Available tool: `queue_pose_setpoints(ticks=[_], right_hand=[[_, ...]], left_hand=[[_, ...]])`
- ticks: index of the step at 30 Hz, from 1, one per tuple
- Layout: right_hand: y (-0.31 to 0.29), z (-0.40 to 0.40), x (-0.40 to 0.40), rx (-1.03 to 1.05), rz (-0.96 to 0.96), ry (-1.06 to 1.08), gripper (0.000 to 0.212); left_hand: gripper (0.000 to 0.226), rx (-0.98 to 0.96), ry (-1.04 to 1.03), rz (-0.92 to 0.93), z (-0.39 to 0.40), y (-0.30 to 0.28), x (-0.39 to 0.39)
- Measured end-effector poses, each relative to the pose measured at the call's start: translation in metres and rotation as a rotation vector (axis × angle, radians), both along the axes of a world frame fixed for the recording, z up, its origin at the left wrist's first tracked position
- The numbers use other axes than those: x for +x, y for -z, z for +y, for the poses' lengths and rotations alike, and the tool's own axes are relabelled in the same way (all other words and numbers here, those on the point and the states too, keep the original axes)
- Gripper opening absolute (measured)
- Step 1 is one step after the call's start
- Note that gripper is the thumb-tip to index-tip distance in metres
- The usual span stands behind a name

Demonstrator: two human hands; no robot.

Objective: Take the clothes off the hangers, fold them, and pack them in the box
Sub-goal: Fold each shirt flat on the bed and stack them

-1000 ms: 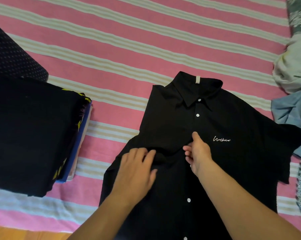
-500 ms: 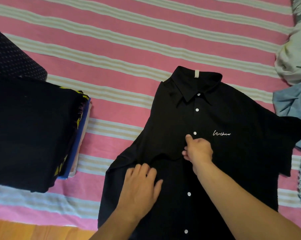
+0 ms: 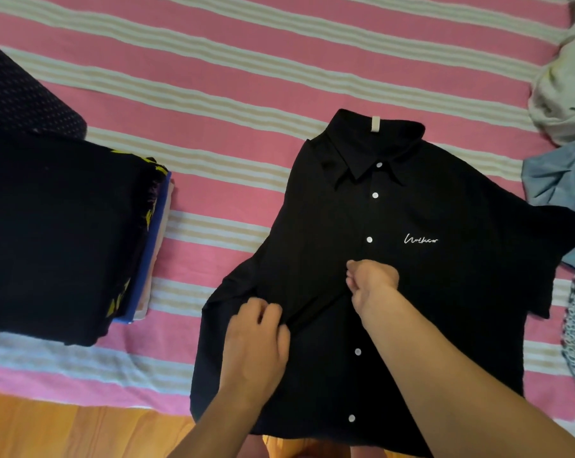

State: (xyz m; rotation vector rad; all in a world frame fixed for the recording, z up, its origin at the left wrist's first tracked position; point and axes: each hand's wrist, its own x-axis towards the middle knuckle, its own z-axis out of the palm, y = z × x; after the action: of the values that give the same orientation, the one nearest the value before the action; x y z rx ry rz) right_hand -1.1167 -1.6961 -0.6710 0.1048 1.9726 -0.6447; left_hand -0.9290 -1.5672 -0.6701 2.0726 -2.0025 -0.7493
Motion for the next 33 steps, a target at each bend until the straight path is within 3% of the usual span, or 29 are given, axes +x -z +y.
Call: queue_pose_setpoints(ticks=[3,4,6,9,11,13,16,18,19,23,26,30,33], right_hand=[[-0.001,0.006,-0.004,-0.001,0.269,0.065,0.038],[-0.003,0.008,-0.003,0.011,0.364,0.001,0.039],[-0.005,0.016,-0.002,0.004,0.572,-0.379,0.040],[-0.001,0.018,-0.007,-0.160,0.723,-0.932,0.064],[0.002,0.002,-0.011,-0.130,0.607,-1.001,0.072],[0.000,-0.013,-0.015,-0.007,0.405,-0.920,0.061],[-0.018,-0.026,-0.018,0.022,0.020,-0.786,0.026],[-0.043,-0.045,-0.007,-0.088,-0.224,-0.737,0.023],[-0.057,-0.059,0.003,-0.144,-0.309,-0.728,0.024],[-0.076,-0.135,0.068,-0.243,-0.367,-0.737,0.028],[-0.070,-0.170,0.121,-0.258,-0.369,-0.847,0.027],[-0.058,-0.185,0.154,-0.250,-0.365,-0.941,0.025],[-0.047,-0.186,0.144,-0.270,-0.404,-0.890,0.018]], left_hand=[[0.019,0.036,0.064,0.030,0.016,0.001,0.006],[0.022,0.039,0.112,-0.001,0.020,0.002,0.008],[0.029,0.029,0.196,-0.058,0.021,0.001,0.015],[0.021,-0.074,0.173,-0.079,0.010,-0.002,0.031],[0.030,-0.089,0.118,-0.118,-0.003,0.000,0.045],[0.043,-0.035,0.122,-0.145,-0.020,0.005,0.060],[0.025,0.008,0.131,-0.102,-0.040,0.014,0.073],[0.009,0.053,-0.016,0.030,-0.049,0.015,0.078],[0.011,0.094,-0.148,0.115,-0.053,0.014,0.081],[0.023,0.202,-0.693,0.465,-0.064,0.010,0.096],[0.022,0.254,-0.865,0.616,-0.072,0.004,0.099],[0.020,0.278,-0.857,0.606,-0.078,0.009,0.099],[0.019,0.257,-0.574,0.240,-0.080,0.014,0.101]])
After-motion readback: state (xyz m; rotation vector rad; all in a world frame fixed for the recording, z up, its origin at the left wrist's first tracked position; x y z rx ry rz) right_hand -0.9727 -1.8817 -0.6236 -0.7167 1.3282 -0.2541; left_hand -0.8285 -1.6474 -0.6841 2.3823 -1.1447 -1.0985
